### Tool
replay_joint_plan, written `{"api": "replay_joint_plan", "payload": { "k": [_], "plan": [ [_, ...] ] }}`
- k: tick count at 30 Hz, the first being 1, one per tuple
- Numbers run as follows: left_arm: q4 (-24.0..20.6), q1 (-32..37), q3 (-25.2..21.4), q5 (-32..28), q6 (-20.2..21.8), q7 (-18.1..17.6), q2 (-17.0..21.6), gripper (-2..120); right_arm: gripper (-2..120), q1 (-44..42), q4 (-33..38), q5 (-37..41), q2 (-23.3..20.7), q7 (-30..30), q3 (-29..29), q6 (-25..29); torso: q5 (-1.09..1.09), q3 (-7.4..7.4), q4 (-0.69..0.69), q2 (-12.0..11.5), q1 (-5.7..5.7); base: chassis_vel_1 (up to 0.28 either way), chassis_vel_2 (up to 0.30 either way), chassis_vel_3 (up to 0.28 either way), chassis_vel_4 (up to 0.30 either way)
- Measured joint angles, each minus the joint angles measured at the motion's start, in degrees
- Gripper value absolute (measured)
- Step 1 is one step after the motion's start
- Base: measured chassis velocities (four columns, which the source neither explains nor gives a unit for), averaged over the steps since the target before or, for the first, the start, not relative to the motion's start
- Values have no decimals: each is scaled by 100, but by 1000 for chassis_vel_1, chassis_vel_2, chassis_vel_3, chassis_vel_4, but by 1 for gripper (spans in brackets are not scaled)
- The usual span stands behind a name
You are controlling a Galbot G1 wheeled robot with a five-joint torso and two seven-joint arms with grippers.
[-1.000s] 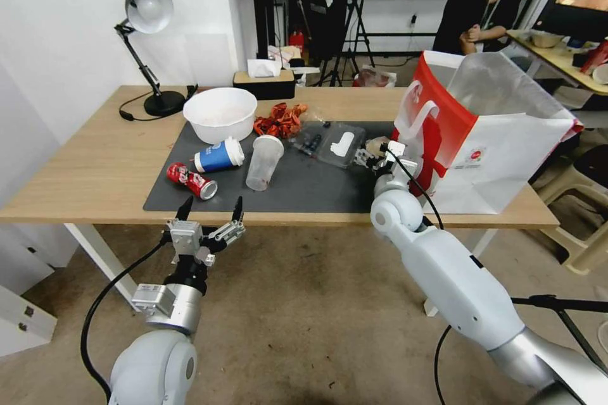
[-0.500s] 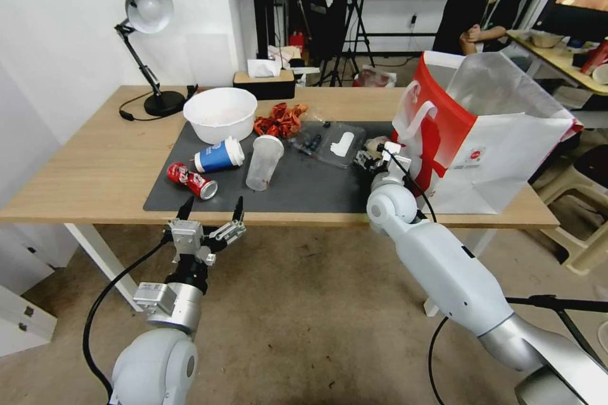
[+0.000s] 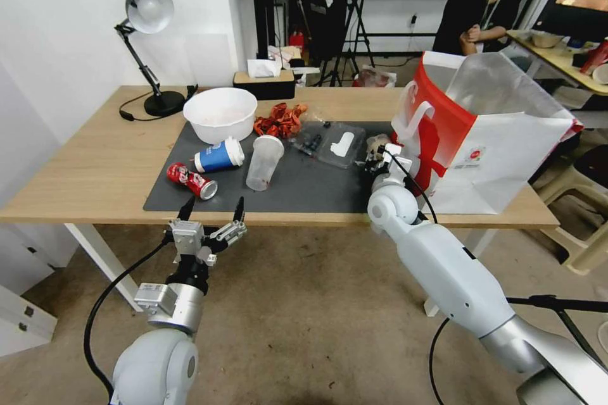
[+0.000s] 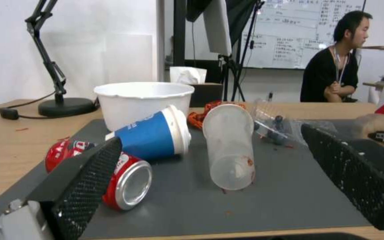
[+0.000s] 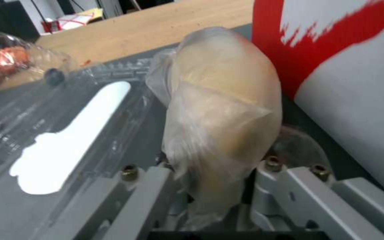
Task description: Pick up the trash from the table and place it into the takeout bag.
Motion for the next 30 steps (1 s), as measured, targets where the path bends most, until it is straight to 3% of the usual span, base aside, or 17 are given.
{"api": "replay_joint_plan", "payload": {
  "k": [3, 9, 15, 19, 26, 30],
  "plan": [
    [-15, 14, 1, 1, -1, 2, -7, 100, 6, -5, 135, 15, -36, -141, 9, 134, 0, 0, 0, 0, 0, 0, 0, 0, 0],
    [-25, 18, 5, 8, -2, 4, -15, 100, 5, -33, 505, 81, -139, -367, 50, 318, 0, 0, 0, 0, 0, 0, 0, 0, 0],
    [-35, 16, 42, 19, -3, 13, -32, 100, 5, -60, 918, 274, -355, -1245, 51, 884, 0, 0, 0, 0, 0, 0, 0, 0, 0],
    [-39, 15, 51, 20, -4, 16, -34, 100, 5, -65, 1016, 361, -391, -1476, 34, 1010, 0, 0, 0, 0, 0, 0, 0, 0, 0],
    [-48, 36, 46, 24, -25, 19, -33, 100, 5, 35, 1167, 391, -466, -2643, -190, 1588, 0, 0, 0, 0, 0, 0, 0, 0, 0],
    [-55, 37, 44, 28, -25, 19, -42, 100, 5, 132, 1197, 370, -466, -2860, -274, 1676, 0, 0, 1, 0, 0, 0, 0, 0, 0]
  ]
}}
